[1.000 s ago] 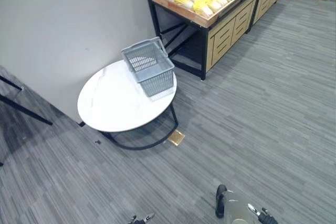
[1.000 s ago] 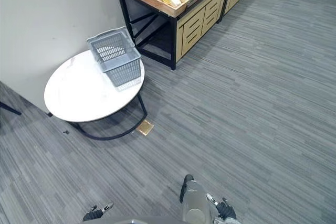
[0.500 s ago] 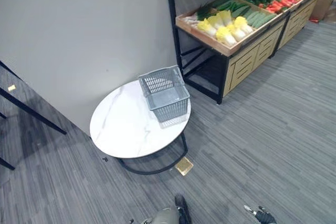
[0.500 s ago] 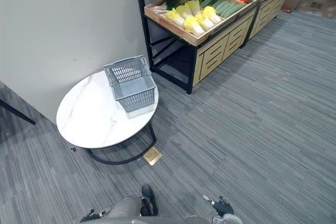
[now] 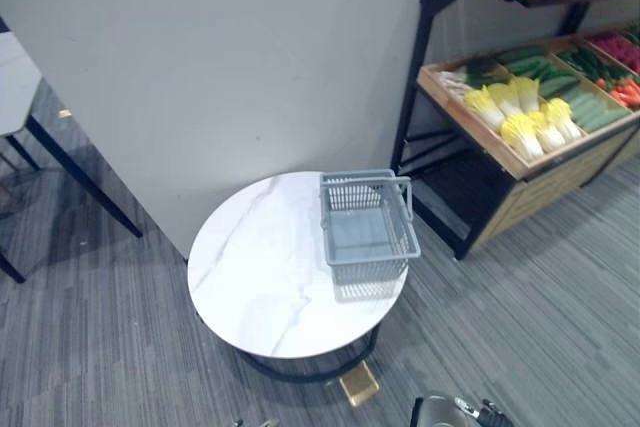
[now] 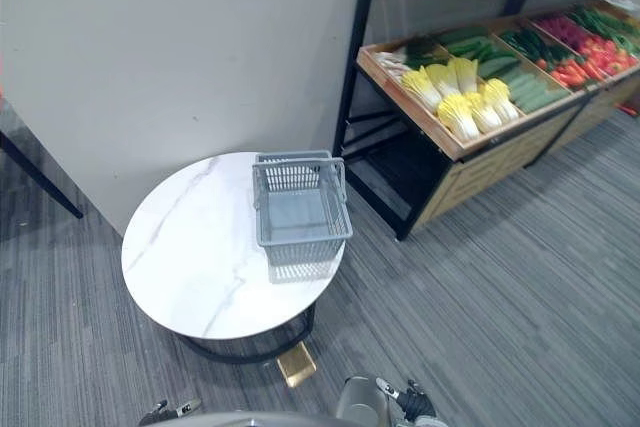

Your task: Pick vegetable in the basket

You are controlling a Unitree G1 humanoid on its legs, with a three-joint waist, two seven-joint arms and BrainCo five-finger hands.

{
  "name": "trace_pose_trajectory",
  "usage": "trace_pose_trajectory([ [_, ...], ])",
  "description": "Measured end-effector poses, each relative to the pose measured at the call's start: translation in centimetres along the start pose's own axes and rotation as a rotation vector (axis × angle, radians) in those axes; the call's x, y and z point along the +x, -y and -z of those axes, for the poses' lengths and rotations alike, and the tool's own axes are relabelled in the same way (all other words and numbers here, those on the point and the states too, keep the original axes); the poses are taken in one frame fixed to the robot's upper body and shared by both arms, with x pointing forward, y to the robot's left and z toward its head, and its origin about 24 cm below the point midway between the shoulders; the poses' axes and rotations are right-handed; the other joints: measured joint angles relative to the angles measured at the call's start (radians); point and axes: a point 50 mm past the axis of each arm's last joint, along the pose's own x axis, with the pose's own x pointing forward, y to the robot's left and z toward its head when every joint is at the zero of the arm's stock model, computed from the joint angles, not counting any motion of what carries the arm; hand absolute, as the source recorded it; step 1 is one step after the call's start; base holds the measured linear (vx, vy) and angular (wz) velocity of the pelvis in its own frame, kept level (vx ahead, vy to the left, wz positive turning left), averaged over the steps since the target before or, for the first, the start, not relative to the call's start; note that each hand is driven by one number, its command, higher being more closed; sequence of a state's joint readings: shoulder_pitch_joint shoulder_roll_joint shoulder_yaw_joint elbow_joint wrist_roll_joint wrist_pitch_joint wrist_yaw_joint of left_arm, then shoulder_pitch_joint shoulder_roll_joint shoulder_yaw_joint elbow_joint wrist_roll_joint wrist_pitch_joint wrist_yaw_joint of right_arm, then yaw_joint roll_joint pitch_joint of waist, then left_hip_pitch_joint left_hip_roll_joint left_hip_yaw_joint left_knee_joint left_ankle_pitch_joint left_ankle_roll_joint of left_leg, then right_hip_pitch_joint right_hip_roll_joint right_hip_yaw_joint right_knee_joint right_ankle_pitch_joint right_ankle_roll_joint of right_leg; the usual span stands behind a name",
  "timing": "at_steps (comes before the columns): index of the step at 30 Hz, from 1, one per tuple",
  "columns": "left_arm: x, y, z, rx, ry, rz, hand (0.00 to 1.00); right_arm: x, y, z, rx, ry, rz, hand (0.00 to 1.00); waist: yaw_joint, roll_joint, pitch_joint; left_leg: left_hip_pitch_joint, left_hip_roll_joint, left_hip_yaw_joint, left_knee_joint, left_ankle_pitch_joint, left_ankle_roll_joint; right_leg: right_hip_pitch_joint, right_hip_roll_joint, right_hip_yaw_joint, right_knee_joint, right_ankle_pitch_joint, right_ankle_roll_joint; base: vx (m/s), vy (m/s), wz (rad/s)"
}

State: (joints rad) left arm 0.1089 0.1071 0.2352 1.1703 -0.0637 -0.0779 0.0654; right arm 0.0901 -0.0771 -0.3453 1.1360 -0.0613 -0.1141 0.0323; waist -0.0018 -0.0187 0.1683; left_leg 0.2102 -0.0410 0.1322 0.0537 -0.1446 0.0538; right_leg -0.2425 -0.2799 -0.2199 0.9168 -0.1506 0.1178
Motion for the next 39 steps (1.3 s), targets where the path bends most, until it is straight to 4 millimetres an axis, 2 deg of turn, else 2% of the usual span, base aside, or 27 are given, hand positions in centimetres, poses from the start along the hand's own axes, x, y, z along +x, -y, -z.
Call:
trace_pose_trajectory([
  [1, 0.0, 0.1, -0.2, -0.009, 0.009, 0.001, 0.00, 0.0, 0.0, 0.1, 0.003, -0.003, 0.001, 0.00, 0.000, 0.000, 0.000, 0.005, 0.004, -0.018, 0.000, -0.006, -0.009, -0.001, 0.002, 0.003, -0.082, -0.004, -0.007, 0.30, -0.208, 0.94],
  [2, 0.1, 0.4, -0.7, -0.019, 0.029, 0.002, 0.00, -0.1, 0.0, 0.3, 0.005, -0.007, 0.002, 0.00, 0.001, 0.001, 0.000, 0.009, 0.019, -0.051, 0.001, -0.020, -0.030, 0.006, 0.017, 0.040, -0.263, -0.002, -0.006, 0.29, -0.275, 0.97],
  [3, 0.1, 0.5, -1.1, -0.047, 0.044, -0.001, 0.00, -0.2, 0.0, 0.6, 0.009, -0.012, 0.004, 0.00, 0.007, 0.000, -0.001, 0.003, 0.035, -0.094, 0.003, -0.034, -0.051, 0.021, 0.040, 0.130, -0.450, 0.010, -0.001, 0.29, -0.310, 0.99],
  [4, 0.1, 0.6, -1.3, -0.061, 0.050, -0.002, 0.00, -0.2, 0.0, 0.8, 0.014, -0.018, 0.004, 0.00, 0.010, -0.001, 0.000, -0.001, 0.043, -0.115, 0.005, -0.040, -0.061, 0.026, 0.046, 0.179, -0.521, 0.024, -0.005, 0.35, -0.475, 0.98],
  [5, 0.1, 0.3, -1.2, -0.087, 0.045, -0.015, 0.00, -0.4, -0.1, 1.2, 0.030, -0.032, 0.004, 0.00, 0.015, -0.010, -0.004, -0.009, 0.059, -0.147, 0.018, -0.060, -0.089, 0.046, 0.050, 0.257, -0.613, 0.076, -0.007, 0.30, -0.451, 0.89],
  [6, 0.0, -0.3, -0.9, -0.119, 0.042, -0.039, 0.00, -0.6, -0.6, 2.0, 0.041, -0.050, -0.004, 0.00, 0.020, -0.044, -0.020, -0.016, 0.068, -0.167, 0.037, -0.090, -0.119, 0.073, 0.030, 0.266, -0.660, 0.139, 0.011, 0.31, -0.487, 0.79],
  [7, 0.0, -0.8, -0.7, -0.134, 0.040, -0.055, 0.00, -0.7, -1.0, 2.4, 0.044, -0.064, -0.012, 0.00, 0.032, -0.063, -0.026, -0.013, 0.073, -0.171, 0.043, -0.104, -0.136, 0.088, 0.012, 0.250, -0.676, 0.130, 0.093, 0.24, -0.444, 0.63],
  [8, -0.2, -0.2, 0.4, -0.169, 0.008, -0.054, 0.00, -0.6, 0.2, 2.1, 0.022, -0.061, 0.011, 0.00, 0.035, -0.019, -0.031, -0.023, 0.140, -0.147, 0.060, -0.096, -0.166, 0.099, 0.064, 0.189, -0.657, 0.118, 0.057, 0.35, -0.564, 0.68],
  [9, -0.3, 0.2, 0.8, -0.190, -0.003, -0.048, 0.00, -0.6, 0.7, 2.1, -0.002, -0.064, 0.016, 0.00, 0.026, 0.006, -0.043, -0.028, 0.182, -0.105, 0.052, -0.061, -0.180, 0.113, 0.090, 0.139, -0.659, 0.101, 0.031, 0.33, -0.528, 0.78],
  [11, -0.3, 0.7, 0.9, -0.196, -0.011, -0.039, 0.00, -0.6, 1.0, 2.0, -0.015, -0.064, 0.019, 0.00, 0.023, 0.024, -0.044, -0.027, 0.222, -0.111, 0.019, -0.005, -0.211, 0.141, 0.116, 0.087, -0.674, 0.089, 0.011, 0.20, -0.334, 0.73],
  [12, -0.4, 0.8, 1.0, -0.200, -0.018, -0.036, 0.00, -0.4, 1.2, 1.6, -0.020, -0.059, 0.022, 0.00, 0.027, 0.028, -0.044, -0.027, 0.239, -0.114, -0.003, 0.043, -0.221, 0.160, 0.131, 0.058, -0.692, 0.087, -0.001, 0.13, -0.332, 0.66],
  [13, -0.4, 0.8, 1.0, -0.201, -0.017, -0.035, 0.00, -0.3, 1.6, 1.0, -0.031, -0.044, 0.029, 0.00, 0.029, 0.028, -0.044, -0.034, 0.248, -0.114, -0.018, 0.086, -0.220, 0.181, 0.141, 0.034, -0.724, 0.095, -0.013, 0.10, -0.311, 0.50],
  [17, -0.4, 1.0, 1.0, -0.177, -0.018, -0.027, 0.00, 0.2, 2.9, -1.2, -0.011, 0.013, 0.098, 0.00, 0.012, 0.036, -0.040, -0.054, 0.255, -0.083, -0.041, 0.156, -0.218, 0.227, 0.143, -0.035, -0.797, 0.108, -0.031, 0.00, -0.204, 0.54],
  [19, -0.3, 0.9, 0.9, -0.146, -0.014, -0.028, 0.00, 0.3, 4.6, -3.2, 0.021, 0.073, 0.162, 0.00, -0.001, 0.044, -0.040, -0.070, 0.258, -0.040, -0.061, 0.164, -0.216, 0.226, 0.145, -0.060, -0.824, 0.111, -0.022, -0.09, -0.033, 0.41],
  [20, -0.3, 1.0, 0.9, -0.121, -0.010, -0.019, 0.00, 0.1, 6.4, -5.3, 0.013, 0.146, 0.231, 0.00, -0.004, 0.051, -0.038, -0.080, 0.261, -0.021, -0.080, 0.162, -0.217, 0.218, 0.151, -0.060, -0.846, 0.124, -0.022, -0.12, 0.008, 0.10],
  [21, -0.4, 1.1, 0.8, -0.096, -0.007, -0.012, 0.00, -0.4, 8.3, -8.3, -0.051, 0.250, 0.295, 0.00, -0.007, 0.057, -0.039, -0.093, 0.262, 0.000, -0.098, 0.151, -0.219, 0.205, 0.159, -0.053, -0.870, 0.145, -0.020, -0.08, 0.031, -0.01],
  [22, -0.4, 1.2, 0.9, -0.085, -0.008, -0.009, 0.00, -0.8, 9.2, -10.0, -0.097, 0.311, 0.333, 0.00, -0.012, 0.063, -0.040, -0.103, 0.264, 0.008, -0.103, 0.136, -0.217, 0.196, 0.164, -0.048, -0.885, 0.160, -0.019, -0.09, 0.065, -0.16],
  [23, -0.4, 1.2, 0.9, -0.060, -0.007, -0.004, 0.00, -2.1, 10.5, -14.1, -0.184, 0.457, 0.396, 0.00, -0.021, 0.070, -0.037, -0.122, 0.265, 0.029, -0.104, 0.100, -0.226, 0.185, 0.173, -0.040, -0.917, 0.193, -0.016, -0.09, 0.071, -0.37],
  [24, -0.3, 0.7, 0.7, -0.019, 0.001, -0.005, 0.00, -3.6, 10.7, -17.7, -0.269, 0.600, 0.437, 0.00, -0.023, 0.063, -0.036, -0.134, 0.245, 0.052, -0.097, 0.093, -0.214, 0.183, 0.168, -0.005, -0.955, 0.229, -0.012, -0.11, 0.076, -0.47],
  [25, -0.3, 0.5, 0.7, -0.001, 0.003, -0.006, 0.00, -4.4, 10.7, -19.4, -0.316, 0.668, 0.450, 0.00, -0.023, 0.053, -0.032, -0.139, 0.237, 0.063, -0.091, 0.088, -0.213, 0.181, 0.163, 0.009, -0.975, 0.248, -0.010, -0.10, 0.062, -0.56],
  [27, -0.2, -0.1, 0.3, 0.065, 0.019, 0.001, 0.00, -7.5, 9.8, -25.1, -0.503, 0.897, 0.487, 0.00, -0.028, 0.029, -0.017, -0.157, 0.210, 0.084, -0.068, 0.076, -0.210, 0.173, 0.140, 0.037, -1.014, 0.289, 0.000, -0.10, 0.068, -0.32],
  [28, -0.2, 0.0, 0.2, 0.079, 0.023, 0.006, 0.00, -8.0, 9.5, -26.1, -0.555, 0.933, 0.494, 0.00, -0.029, 0.027, -0.015, -0.158, 0.206, 0.087, -0.066, 0.076, -0.210, 0.173, 0.137, 0.039, -1.019, 0.294, 0.005, -0.05, 0.044, -0.15],
  [30, -0.2, 0.2, 0.0, 0.109, 0.036, 0.023, 0.00, -10.1, 7.7, -29.7, -0.779, 1.056, 0.494, 0.00, -0.028, 0.030, -0.014, -0.175, 0.195, 0.100, -0.055, 0.075, -0.206, 0.150, 0.127, 0.055, -1.017, 0.304, 0.010, -0.01, 0.021, -0.15],
  [33, -0.1, 0.7, -0.6, 0.118, 0.055, 0.046, 0.00, -12.4, 4.6, -32.8, -0.938, 1.208, 0.465, 0.00, -0.024, 0.045, 0.006, -0.194, 0.192, 0.098, -0.046, 0.077, -0.200, 0.124, 0.123, 0.057, -1.004, 0.311, 0.003, 0.01, 0.005, 0.00],
  [34, -0.1, 0.8, -0.7, 0.119, 0.057, 0.050, 0.00, -12.6, 4.0, -33.3, -0.967, 1.228, 0.453, 0.00, -0.023, 0.047, 0.012, -0.194, 0.192, 0.096, -0.046, 0.077, -0.199, 0.124, 0.123, 0.057, -1.002, 0.311, 0.003, 0.03, -0.004, 0.06],
  [38, 0.0, 0.9, -1.4, 0.124, 0.084, 0.055, 0.00, -14.2, -0.3, -35.7, -1.118, 1.338, 0.361, 0.00, -0.019, 0.040, 0.045, -0.211, 0.191, 0.071, -0.037, 0.077, -0.199, 0.124, 0.120, 0.036, -0.998, 0.312, 0.003, 0.01, -0.004, 0.14],
  [39, 0.0, 0.9, -1.6, 0.123, 0.092, 0.056, 0.00, -14.5, -0.7, -36.1, -1.137, 1.351, 0.354, 0.00, -0.014, 0.038, 0.053, -0.214, 0.191, 0.070, -0.033, 0.076, -0.198, 0.123, 0.120, 0.034, -0.998, 0.312, 0.003, -0.01, -0.002, 0.13],
])
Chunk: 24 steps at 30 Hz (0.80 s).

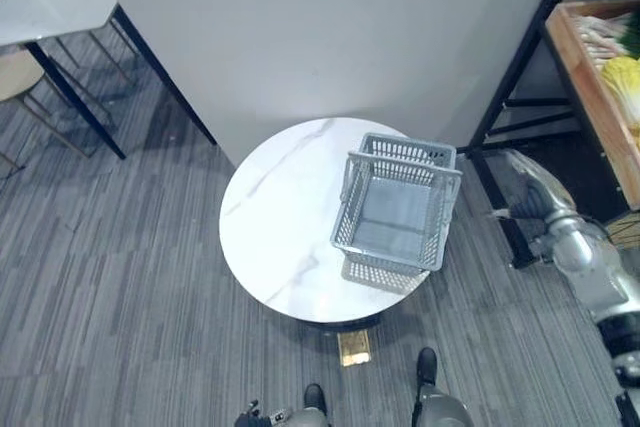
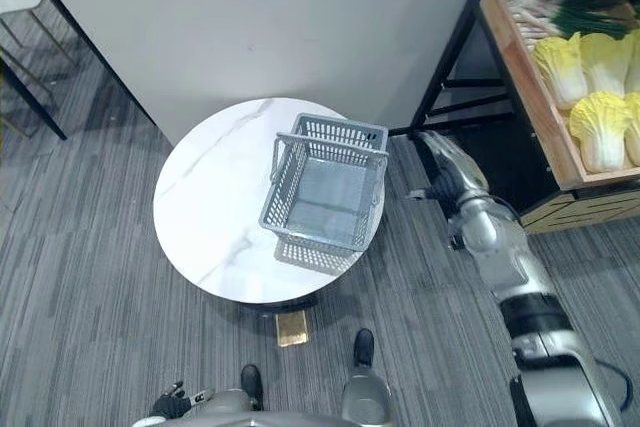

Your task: Pick vegetable in the basket

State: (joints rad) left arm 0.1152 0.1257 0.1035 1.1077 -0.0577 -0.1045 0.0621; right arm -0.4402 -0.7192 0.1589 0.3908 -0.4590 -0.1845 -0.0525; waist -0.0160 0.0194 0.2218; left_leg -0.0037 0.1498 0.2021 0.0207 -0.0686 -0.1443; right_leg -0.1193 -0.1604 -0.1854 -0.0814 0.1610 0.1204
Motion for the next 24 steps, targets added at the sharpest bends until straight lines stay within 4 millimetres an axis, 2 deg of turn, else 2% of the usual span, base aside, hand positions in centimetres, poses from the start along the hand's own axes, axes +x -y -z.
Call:
trace_pose_trajectory([
  [5, 0.5, 0.1, -1.9, -0.038, 0.050, -0.006, 0.00, 3.9, 2.1, -2.9, -0.071, 0.088, -0.005, 0.00, 0.029, -0.008, 0.066, -0.064, 0.000, -0.035, 0.032, 0.001, 0.001, -0.037, -0.005, -0.026, 0.013, 0.003, -0.004, -0.03, -0.005, 0.15],
  [7, 0.5, 0.0, -2.2, -0.067, 0.055, -0.012, 0.00, 4.6, 2.7, -3.0, -0.081, 0.083, 0.005, 0.00, 0.031, -0.007, 0.083, -0.079, 0.001, -0.050, 0.040, 0.001, 0.002, -0.040, -0.005, -0.035, 0.013, 0.003, -0.004, -0.02, -0.006, 0.16],
  [8, 0.5, 0.1, -2.4, -0.078, 0.063, -0.013, 0.00, 4.9, 3.1, -2.9, -0.084, 0.070, 0.011, 0.00, 0.041, -0.009, 0.094, -0.084, 0.002, -0.051, 0.043, 0.001, 0.002, -0.044, -0.005, -0.037, 0.013, 0.004, -0.006, -0.01, -0.004, 0.12],
  [13, 0.6, 0.0, -2.8, -0.110, 0.085, -0.022, 0.00, 5.8, 4.1, -2.2, -0.086, 0.002, 0.026, 0.00, 0.045, -0.013, 0.114, -0.114, -0.003, -0.076, 0.050, 0.001, 0.002, -0.056, -0.010, -0.054, 0.012, 0.005, -0.007, 0.01, 0.007, 0.11],
  [17, 0.6, -0.2, -3.0, -0.148, 0.093, -0.032, 0.00, 6.4, 5.0, -1.7, -0.085, -0.046, 0.042, 0.00, 0.048, -0.027, 0.147, -0.122, -0.008, -0.076, 0.050, 0.002, 0.004, -0.063, -0.014, -0.054, 0.012, 0.011, -0.015, 0.00, 0.004, 0.02],
  [24, 0.8, -0.3, -4.1, -0.149, 0.116, -0.038, 0.00, 8.0, 8.1, -2.9, -0.067, -0.050, 0.118, 0.00, 0.048, -0.027, 0.180, -0.150, -0.007, -0.080, 0.050, 0.009, 0.012, -0.089, -0.011, -0.051, 0.012, 0.016, -0.020, 0.00, 0.000, 0.00],
])
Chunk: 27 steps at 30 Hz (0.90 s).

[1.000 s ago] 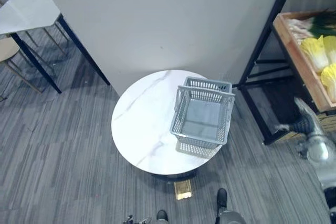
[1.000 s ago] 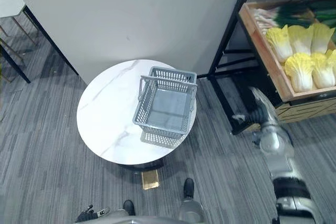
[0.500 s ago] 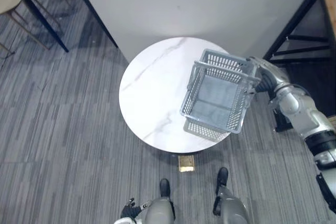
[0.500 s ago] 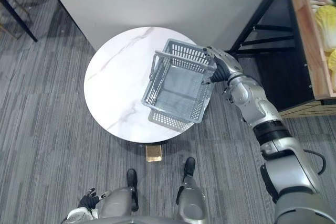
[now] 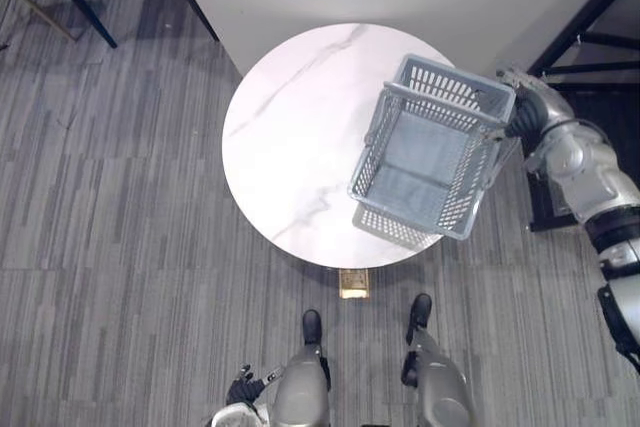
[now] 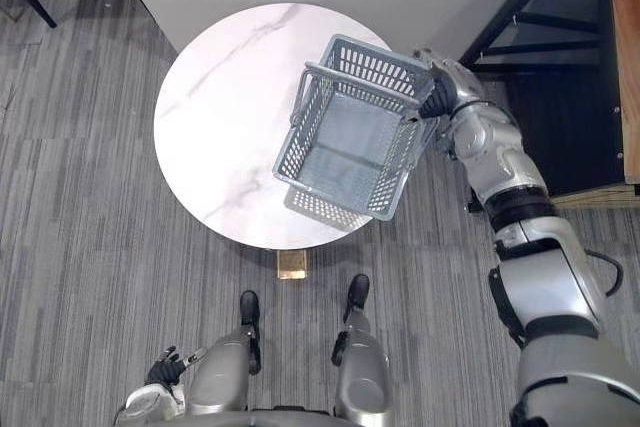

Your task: Pick vegetable in the basket

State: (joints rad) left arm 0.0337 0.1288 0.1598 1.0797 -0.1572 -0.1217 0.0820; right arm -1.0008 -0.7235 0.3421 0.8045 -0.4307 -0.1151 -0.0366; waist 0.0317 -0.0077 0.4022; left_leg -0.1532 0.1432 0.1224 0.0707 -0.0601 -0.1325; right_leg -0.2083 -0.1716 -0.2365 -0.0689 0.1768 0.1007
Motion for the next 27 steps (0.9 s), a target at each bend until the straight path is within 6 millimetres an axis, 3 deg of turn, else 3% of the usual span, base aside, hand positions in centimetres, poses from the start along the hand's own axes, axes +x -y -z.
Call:
trace_pose_trajectory([
  [10, 0.4, 0.2, -1.2, -0.019, 0.026, 0.003, 0.00, 1.1, 2.0, -0.2, 0.033, -0.038, 0.049, 0.00, 0.003, 0.002, 0.025, -0.038, -0.002, -0.010, 0.001, 0.008, 0.003, -0.032, -0.001, 0.001, -0.001, 0.009, -0.009, 0.00, 0.002, 0.02],
  [23, 0.6, 0.8, -2.3, 0.021, 0.063, 0.010, 0.00, 1.4, 0.8, -0.7, 0.082, -0.051, 0.030, 0.00, 0.024, 0.014, 0.048, -0.072, -0.001, -0.041, -0.001, 0.020, 0.001, -0.050, 0.001, -0.009, -0.001, 0.009, -0.009, 0.00, 0.008, 0.05],
  [24, 0.6, 0.8, -2.3, 0.024, 0.064, 0.011, 0.00, 1.5, 0.6, -0.7, 0.085, -0.053, 0.025, 1.00, 0.024, 0.014, 0.048, -0.073, -0.001, -0.043, -0.001, 0.020, 0.001, -0.050, 0.001, -0.009, -0.001, 0.009, -0.009, 0.02, 0.006, 0.05],
  [27, 0.6, 0.9, -2.5, 0.034, 0.069, 0.012, 0.00, 1.6, -0.3, -1.1, 0.102, -0.054, 0.005, 1.00, 0.026, 0.014, 0.049, -0.074, -0.002, -0.045, -0.001, 0.020, 0.001, -0.050, 0.000, -0.009, 0.000, 0.009, -0.009, 0.00, 0.000, 0.00],
])
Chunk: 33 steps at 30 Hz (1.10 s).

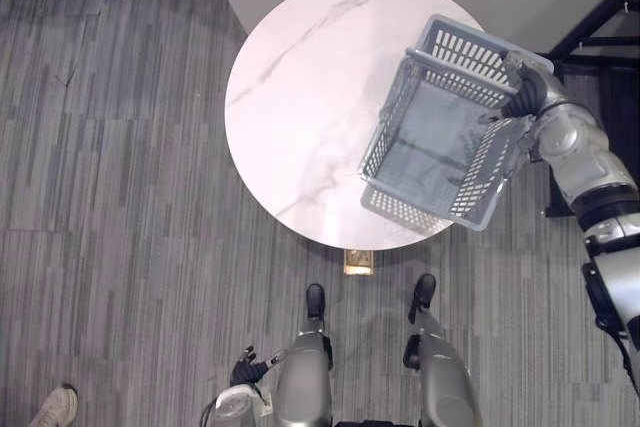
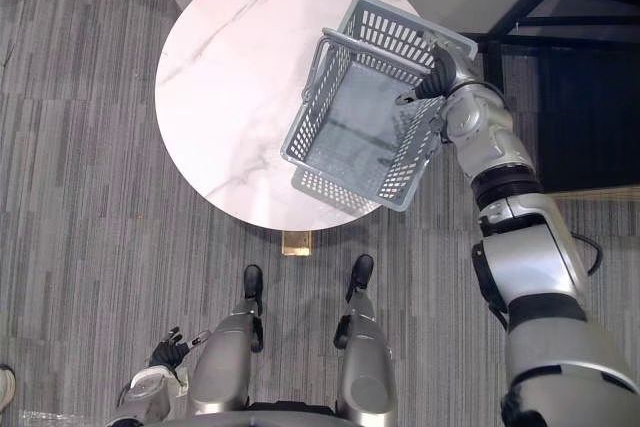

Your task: Pick vegetable in the basket

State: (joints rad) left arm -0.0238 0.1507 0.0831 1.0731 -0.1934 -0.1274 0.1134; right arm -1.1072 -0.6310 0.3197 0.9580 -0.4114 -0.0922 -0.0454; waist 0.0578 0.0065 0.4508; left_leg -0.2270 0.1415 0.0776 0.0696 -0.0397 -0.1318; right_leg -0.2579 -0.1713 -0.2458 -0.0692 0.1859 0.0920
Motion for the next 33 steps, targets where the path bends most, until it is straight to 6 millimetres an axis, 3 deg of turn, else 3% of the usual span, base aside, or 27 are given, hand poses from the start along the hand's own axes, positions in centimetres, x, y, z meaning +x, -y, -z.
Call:
trace_pose_trajectory([
  [4, 0.0, 0.0, -0.1, 0.009, 0.003, 0.001, 0.00, 0.0, -0.4, -0.2, 0.017, 0.001, 0.015, 1.00, 0.001, 0.000, 0.000, -0.001, 0.000, -0.002, 0.000, 0.000, 0.000, 0.001, 0.000, 0.000, 0.000, 0.000, 0.000, 0.00, 0.000, 0.00],
  [14, 0.0, 0.1, -0.2, 0.030, 0.005, 0.000, 0.00, -1.2, -1.9, 2.0, -0.001, -0.051, 0.007, 1.00, 0.008, -0.004, 0.001, 0.015, -0.006, -0.019, 0.001, 0.006, 0.002, 0.028, -0.007, -0.022, 0.001, 0.000, 0.000, 0.00, 0.008, 0.05],
  [18, 0.0, 0.1, -0.1, 0.049, 0.003, 0.002, 0.00, -1.8, -3.7, 2.4, -0.070, -0.044, -0.067, 1.00, 0.012, -0.009, 0.000, 0.051, -0.005, -0.012, -0.007, 0.006, 0.002, 0.057, -0.006, -0.020, -0.001, -0.001, 0.000, 0.00, 0.004, -0.04],
  [21, 0.0, 0.1, -0.1, 0.060, 0.003, 0.006, 0.00, -2.5, -5.3, 1.8, -0.100, 0.006, -0.130, 1.00, 0.010, -0.022, -0.002, 0.073, -0.005, -0.009, -0.018, 0.011, 0.000, 0.073, -0.004, -0.017, -0.004, -0.001, 0.001, 0.00, 0.002, -0.05],
  [25, 0.1, -0.5, 0.0, 0.093, -0.008, 0.007, 0.00, -4.7, -8.7, 0.3, -0.133, 0.127, -0.270, 1.00, 0.001, -0.053, -0.022, 0.116, -0.002, 0.004, -0.035, 0.014, -0.002, 0.103, 0.000, -0.005, -0.009, -0.001, 0.001, 0.02, 0.001, -0.09],
  [28, 0.0, -1.6, 0.2, 0.112, -0.020, -0.011, 0.00, -6.8, -11.0, -0.9, -0.150, 0.229, -0.371, 1.00, -0.012, -0.095, -0.054, 0.148, -0.004, 0.021, -0.044, 0.014, -0.002, 0.127, 0.000, 0.008, -0.024, 0.003, 0.007, 0.01, 0.004, -0.11],
  [30, -0.3, -2.3, 1.3, 0.121, -0.050, -0.030, 0.00, -8.6, -11.4, -1.0, -0.173, 0.306, -0.407, 1.00, -0.028, -0.118, -0.116, 0.154, -0.008, 0.023, -0.047, 0.014, -0.002, 0.137, -0.003, 0.010, -0.036, 0.008, 0.014, 0.01, 0.003, -0.03],
  [33, -0.7, -2.8, 2.4, 0.137, -0.085, -0.034, 0.00, -10.3, -10.7, -0.8, -0.254, 0.399, -0.457, 1.00, -0.033, -0.125, -0.185, 0.183, -0.007, 0.030, -0.050, 0.010, -0.003, 0.158, -0.002, 0.019, -0.036, 0.008, 0.015, 0.00, 0.001, -0.09],
])
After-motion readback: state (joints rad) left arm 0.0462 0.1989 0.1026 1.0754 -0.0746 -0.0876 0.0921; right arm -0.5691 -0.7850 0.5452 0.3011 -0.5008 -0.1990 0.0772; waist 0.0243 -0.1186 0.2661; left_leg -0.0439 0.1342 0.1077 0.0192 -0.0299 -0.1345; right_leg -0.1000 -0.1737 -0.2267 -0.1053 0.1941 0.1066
